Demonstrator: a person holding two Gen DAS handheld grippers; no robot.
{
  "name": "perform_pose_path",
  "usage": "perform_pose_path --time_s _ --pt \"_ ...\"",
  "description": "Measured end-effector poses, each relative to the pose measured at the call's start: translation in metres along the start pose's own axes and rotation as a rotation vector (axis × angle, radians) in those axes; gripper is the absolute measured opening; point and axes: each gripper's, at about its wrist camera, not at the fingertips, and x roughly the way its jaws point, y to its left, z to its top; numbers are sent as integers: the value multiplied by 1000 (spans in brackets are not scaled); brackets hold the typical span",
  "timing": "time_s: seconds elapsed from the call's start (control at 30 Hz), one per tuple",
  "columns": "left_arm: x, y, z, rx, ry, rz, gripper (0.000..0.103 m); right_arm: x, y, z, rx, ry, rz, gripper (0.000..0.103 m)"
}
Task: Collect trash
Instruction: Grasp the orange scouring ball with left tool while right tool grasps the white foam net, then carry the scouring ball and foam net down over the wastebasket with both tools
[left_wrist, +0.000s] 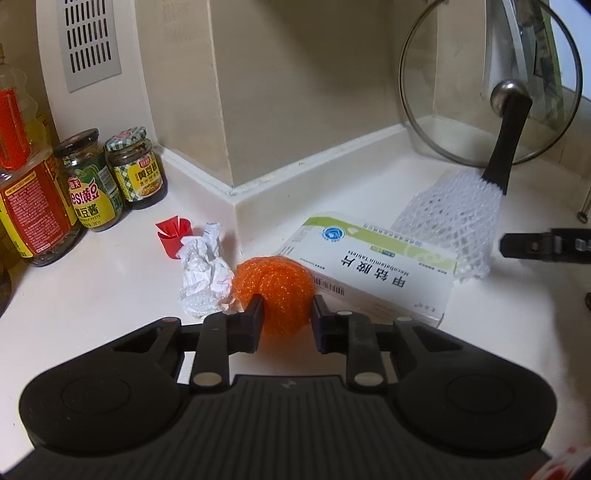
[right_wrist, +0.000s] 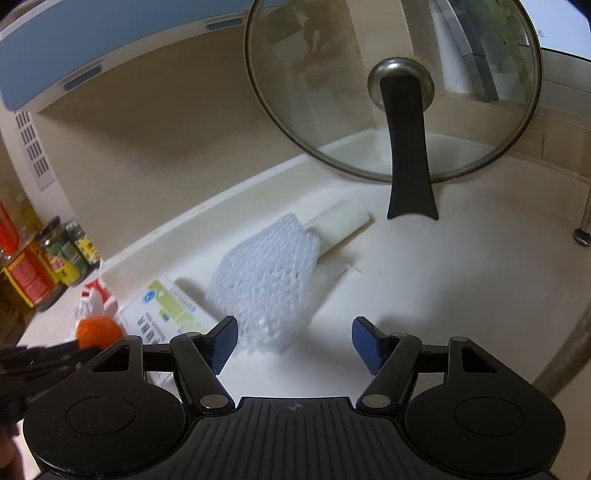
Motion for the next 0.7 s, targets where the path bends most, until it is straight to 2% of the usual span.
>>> perform_pose_path --time_s 0.2,0.4,0.47,0.5,0.57,0.6,0.63,0.7 --pt "-21 3 4 -24 -23 -27 23 20 -2 15 14 -29 10 68" --pt "-32 7 2 -46 -24 -28 23 45 -2 20 44 -1 39 68" --pt "-35 9 1 -51 -24 -27 23 48 0 20 39 7 52 54" --pt "-37 11 0 -54 -24 -26 23 49 2 19 34 11 50 40" --pt "-40 13 -2 -59 -23 -25 23 47 4 18 24 9 44 24" --pt "-41 14 -3 -62 -22 -26 23 44 5 18 19 1 40 11" --pt "-43 14 -3 -63 -23 -26 23 40 5 17 16 -8 37 8" --pt "-48 15 -5 -65 -27 -27 23 30 6 15 2 -21 43 7"
